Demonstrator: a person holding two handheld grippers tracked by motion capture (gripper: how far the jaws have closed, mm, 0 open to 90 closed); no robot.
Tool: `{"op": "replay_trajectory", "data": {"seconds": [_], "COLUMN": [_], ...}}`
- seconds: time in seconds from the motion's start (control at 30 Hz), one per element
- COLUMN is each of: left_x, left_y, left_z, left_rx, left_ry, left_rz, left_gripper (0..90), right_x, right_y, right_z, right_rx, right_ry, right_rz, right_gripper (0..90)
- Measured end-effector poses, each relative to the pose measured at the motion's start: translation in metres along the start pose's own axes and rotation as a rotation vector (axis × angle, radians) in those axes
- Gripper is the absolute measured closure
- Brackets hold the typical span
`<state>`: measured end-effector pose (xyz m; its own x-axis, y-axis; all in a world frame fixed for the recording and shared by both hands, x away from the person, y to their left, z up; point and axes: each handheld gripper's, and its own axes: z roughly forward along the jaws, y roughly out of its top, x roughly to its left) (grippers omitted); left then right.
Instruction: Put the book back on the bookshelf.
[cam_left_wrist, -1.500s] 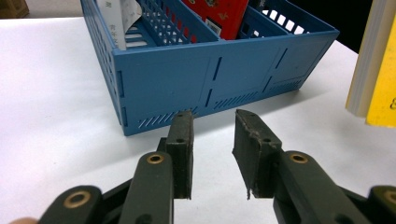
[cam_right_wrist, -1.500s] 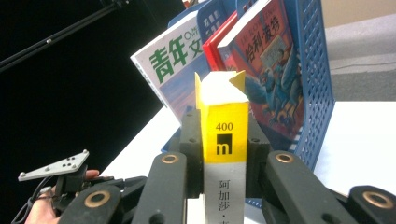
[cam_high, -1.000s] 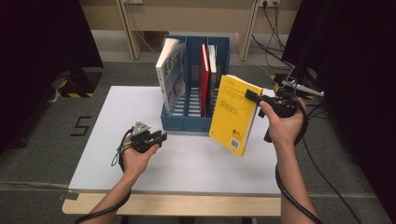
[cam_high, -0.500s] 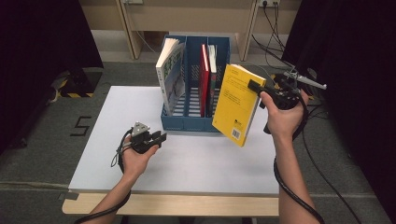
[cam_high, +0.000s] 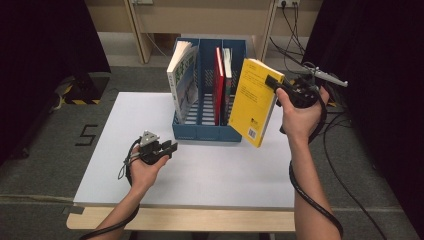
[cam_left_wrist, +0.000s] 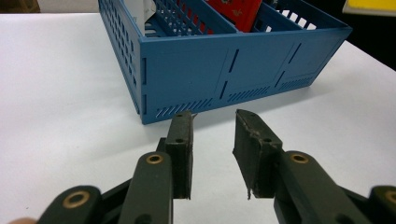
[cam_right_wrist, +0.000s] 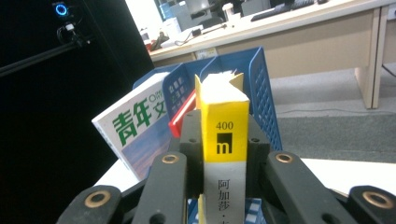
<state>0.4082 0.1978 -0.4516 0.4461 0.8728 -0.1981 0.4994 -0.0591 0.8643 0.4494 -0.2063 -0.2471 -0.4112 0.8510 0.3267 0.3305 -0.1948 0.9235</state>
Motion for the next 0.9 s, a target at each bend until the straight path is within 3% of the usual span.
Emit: {"op": "replay_trajectory", "data": {"seconds": [0.43, 0.63, 0.9], "left_x": [0.002, 0.003, 0.003], "left_y": [-0.002, -0.002, -0.002], "left_z": [-0.001, -0.001, -0.001], "left_rx": [0.0, 0.0, -0.002], "left_ry": [0.002, 0.007, 0.005], "left_rz": [-0.005, -0.008, -0.005], "left_gripper": [66.6, 66.6, 66.5], "right_x": [0.016, 0.025, 0.031], "right_y": [0.009, 0.01, 0.011], "right_z": [0.018, 0.03, 0.038], "right_rx": [-0.046, -0.06, -0.077], "right_ry": [-0.076, -0.121, -0.149], "right_rz": [-0.062, -0.114, -0.13], "right_gripper": [76.5, 76.5, 76.5]}}
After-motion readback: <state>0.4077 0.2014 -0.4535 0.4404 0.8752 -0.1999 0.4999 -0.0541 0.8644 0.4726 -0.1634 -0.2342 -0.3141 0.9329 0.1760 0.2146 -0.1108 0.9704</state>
